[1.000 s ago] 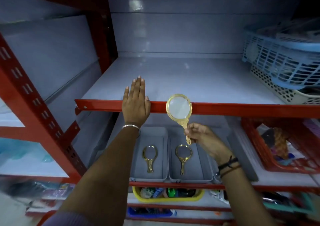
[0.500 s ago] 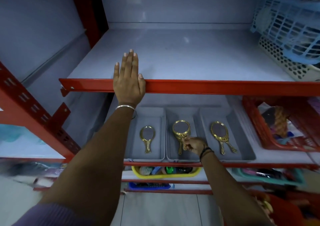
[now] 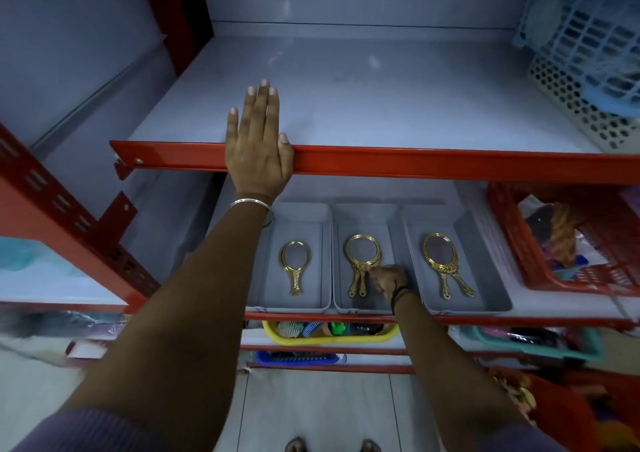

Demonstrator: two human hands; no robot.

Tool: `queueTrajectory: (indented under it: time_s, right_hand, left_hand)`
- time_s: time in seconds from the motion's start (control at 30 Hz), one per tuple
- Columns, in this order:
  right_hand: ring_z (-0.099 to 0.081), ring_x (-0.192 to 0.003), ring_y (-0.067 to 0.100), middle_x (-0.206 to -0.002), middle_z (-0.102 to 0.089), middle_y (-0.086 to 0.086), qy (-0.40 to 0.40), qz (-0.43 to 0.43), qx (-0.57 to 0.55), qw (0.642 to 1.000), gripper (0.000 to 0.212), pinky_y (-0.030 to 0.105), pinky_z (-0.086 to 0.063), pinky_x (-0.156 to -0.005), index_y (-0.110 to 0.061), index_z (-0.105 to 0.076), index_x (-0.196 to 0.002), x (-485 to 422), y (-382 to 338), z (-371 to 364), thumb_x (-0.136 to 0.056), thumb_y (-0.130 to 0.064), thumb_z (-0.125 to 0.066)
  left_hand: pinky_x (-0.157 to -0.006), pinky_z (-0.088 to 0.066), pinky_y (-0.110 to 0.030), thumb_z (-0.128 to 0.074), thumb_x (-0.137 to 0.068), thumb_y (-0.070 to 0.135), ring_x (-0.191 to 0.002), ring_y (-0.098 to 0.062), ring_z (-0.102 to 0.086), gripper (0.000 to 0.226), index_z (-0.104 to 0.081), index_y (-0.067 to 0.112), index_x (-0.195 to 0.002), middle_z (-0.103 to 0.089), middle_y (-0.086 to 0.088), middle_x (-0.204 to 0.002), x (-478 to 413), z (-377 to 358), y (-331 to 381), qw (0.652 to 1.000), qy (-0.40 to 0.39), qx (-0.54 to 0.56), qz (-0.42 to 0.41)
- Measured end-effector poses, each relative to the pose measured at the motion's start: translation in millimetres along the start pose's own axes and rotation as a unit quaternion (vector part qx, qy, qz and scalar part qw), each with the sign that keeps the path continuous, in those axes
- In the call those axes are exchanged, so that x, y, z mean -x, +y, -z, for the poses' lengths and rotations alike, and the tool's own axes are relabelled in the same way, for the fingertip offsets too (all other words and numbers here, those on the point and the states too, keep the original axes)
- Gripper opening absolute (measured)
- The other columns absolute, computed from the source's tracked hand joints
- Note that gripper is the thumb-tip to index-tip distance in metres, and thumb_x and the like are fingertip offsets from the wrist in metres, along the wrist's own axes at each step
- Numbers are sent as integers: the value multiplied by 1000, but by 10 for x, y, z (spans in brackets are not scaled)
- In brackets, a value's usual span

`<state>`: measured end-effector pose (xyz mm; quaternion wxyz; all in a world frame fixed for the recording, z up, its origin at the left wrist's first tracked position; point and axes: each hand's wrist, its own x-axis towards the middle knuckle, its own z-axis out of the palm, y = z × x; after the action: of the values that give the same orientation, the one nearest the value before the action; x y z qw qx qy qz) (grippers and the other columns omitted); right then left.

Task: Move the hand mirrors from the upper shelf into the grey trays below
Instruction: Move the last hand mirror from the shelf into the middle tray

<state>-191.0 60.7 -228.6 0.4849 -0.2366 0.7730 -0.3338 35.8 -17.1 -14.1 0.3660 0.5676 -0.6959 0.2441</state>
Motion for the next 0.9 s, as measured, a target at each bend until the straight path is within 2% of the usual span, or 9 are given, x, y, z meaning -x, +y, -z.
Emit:
queueTrajectory:
  time_s: [0.1, 0.23, 0.37, 0.47, 0.53, 0.6, 0.7, 0.8, 0.9]
  right_hand:
    - [-37, -50, 14, -53, -44, 3, 11, 64, -33, 997, 33, 26, -32, -51, -15, -50, -54, 129, -95, -22, -83, -14, -65]
    - [-48, -60, 12, -63, -54, -2, 14, 137, -73, 988, 27, 19, -44, -59, -17, -58, -58, 455, -358, -149, -83, -11, -65]
    - [-51, -62, 7, -66, -57, -5, -60, 194, -73, 976, 14, 13, -44, -54, -10, -65, -77, 810, -589, -341, -88, -4, -57]
    - [-51, -61, 7, -69, -59, -4, -104, 210, -79, 969, 23, 10, -45, -52, -11, -63, -76, 940, -642, -532, -87, 5, -51]
    - [-53, -65, 9, -69, -60, -4, -109, 210, -53, 970, 32, 20, -45, -63, -19, -61, -66, 944, -637, -671, -85, 5, -51]
    - [-54, -69, 14, -68, -60, 0, -107, 201, -12, 974, 26, 29, -43, -69, -14, -63, -65, 929, -605, -799, -83, 1, -53]
    - [-51, -72, 18, -72, -60, 29, -94, 183, 56, 977, 19, 28, -39, -68, 10, -65, -72, 846, -534, -961, -80, -3, -54]
    - [-49, -68, 17, -63, -50, 18, -74, 166, 142, 973, 28, 25, -35, -60, -2, -50, -52, 782, -487, -1052, -80, 3, -49]
    - [-61, -74, 24, -73, -61, 21, -34, 142, 204, 968, 34, 27, -39, -61, -6, -45, -50, 724, -470, -1133, -83, 5, -46]
  left_hand:
    - [-120, -8, -33, -25, -89, 28, -143, -25, -30, 61, -32, 5, -145, -36, -12, -153, 22, 87, 41, 999, -8, 27, 17]
    - [-119, 13, -25, -29, -90, 25, -147, -14, -4, 61, -22, 1, -146, -24, -19, -156, 318, 157, 81, 990, -25, 141, -5]
    - [-122, 9, -26, -34, -90, 23, -146, -2, 13, 61, -15, 7, -146, 2, 6, -160, 833, 120, 138, 975, -71, 203, -51]
    - [-119, -16, -32, -39, -91, 21, -148, -18, -14, 52, -30, 10, -141, -25, -9, -156, 1142, 73, 143, 961, -129, 238, -52]
    - [-108, -34, -34, -39, -90, 20, -136, -24, -37, 46, -43, 7, -134, -42, -15, -147, 1290, 29, 106, 952, -173, 252, -25]
    - [-102, -43, -36, -37, -90, 22, -125, -27, -50, 44, -52, 5, -127, -51, -15, -137, 1419, -39, 35, 940, -215, 265, 17]
    - [-97, -46, -36, -43, -93, 11, -114, -30, -56, 31, -57, 2, -119, -57, -17, -122, 1590, -220, -94, 918, -261, 279, 104]
    - [-92, -46, -30, -47, -91, -2, -108, -33, -60, 26, -62, -4, -113, -59, -21, -120, 1706, -431, -192, 872, -332, 266, 242]
    - [-91, -48, -32, -44, -91, -2, -108, -34, -63, 28, -67, -5, -107, -66, -24, -117, 1827, -631, -267, 823, -414, 212, 327]
